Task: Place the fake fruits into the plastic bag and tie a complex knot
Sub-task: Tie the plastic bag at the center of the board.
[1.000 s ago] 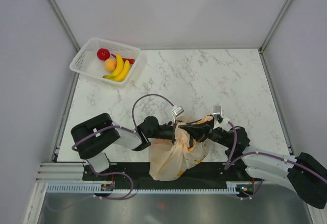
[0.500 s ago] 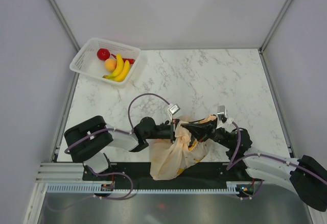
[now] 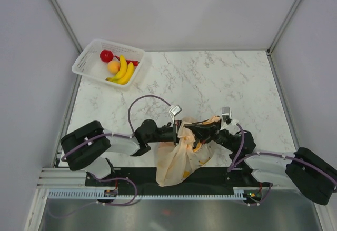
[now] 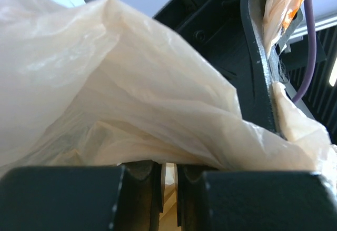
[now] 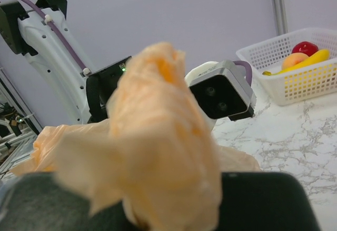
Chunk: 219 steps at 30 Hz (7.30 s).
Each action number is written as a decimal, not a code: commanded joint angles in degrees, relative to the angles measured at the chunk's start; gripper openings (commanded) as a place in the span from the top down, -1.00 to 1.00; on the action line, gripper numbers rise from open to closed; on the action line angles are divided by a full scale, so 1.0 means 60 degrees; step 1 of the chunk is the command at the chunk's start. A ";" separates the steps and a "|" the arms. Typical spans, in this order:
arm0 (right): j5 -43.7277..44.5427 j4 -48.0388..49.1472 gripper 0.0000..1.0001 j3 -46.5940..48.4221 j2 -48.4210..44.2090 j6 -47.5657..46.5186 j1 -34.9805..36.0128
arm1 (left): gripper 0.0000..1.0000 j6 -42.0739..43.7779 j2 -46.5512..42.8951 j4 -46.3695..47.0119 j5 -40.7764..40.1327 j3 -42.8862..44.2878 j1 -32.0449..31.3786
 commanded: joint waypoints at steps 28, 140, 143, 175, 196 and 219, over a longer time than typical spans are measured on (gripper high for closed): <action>-0.1228 0.3115 1.00 0.6509 0.9170 0.1477 0.0330 | 0.66 -0.1927 -0.1366 0.4009 0.3635 -0.0891 0.5246; -0.1258 -0.6624 0.43 0.4048 0.0751 0.1405 -0.1824 | 0.68 0.1838 0.0322 -0.0737 0.2845 0.1936 0.3223; -0.1113 -0.6712 0.37 0.3931 0.0546 0.1434 -0.1970 | 0.68 0.1852 0.0380 -0.0752 0.2845 0.1907 0.3208; -0.0277 -0.8293 -0.40 0.4106 -0.0465 0.1127 -0.2717 | 0.68 0.1003 0.1332 0.0669 0.2771 0.1716 0.2930; 0.0469 -1.0227 -0.76 0.4809 -0.1330 0.0511 -0.3142 | 0.68 0.0827 0.1332 0.0859 0.2800 0.1775 0.2901; 0.1831 -1.3360 -0.80 0.6580 -0.2106 -0.1113 -0.3655 | 0.68 0.0798 0.1406 0.0801 0.2742 0.1804 0.2813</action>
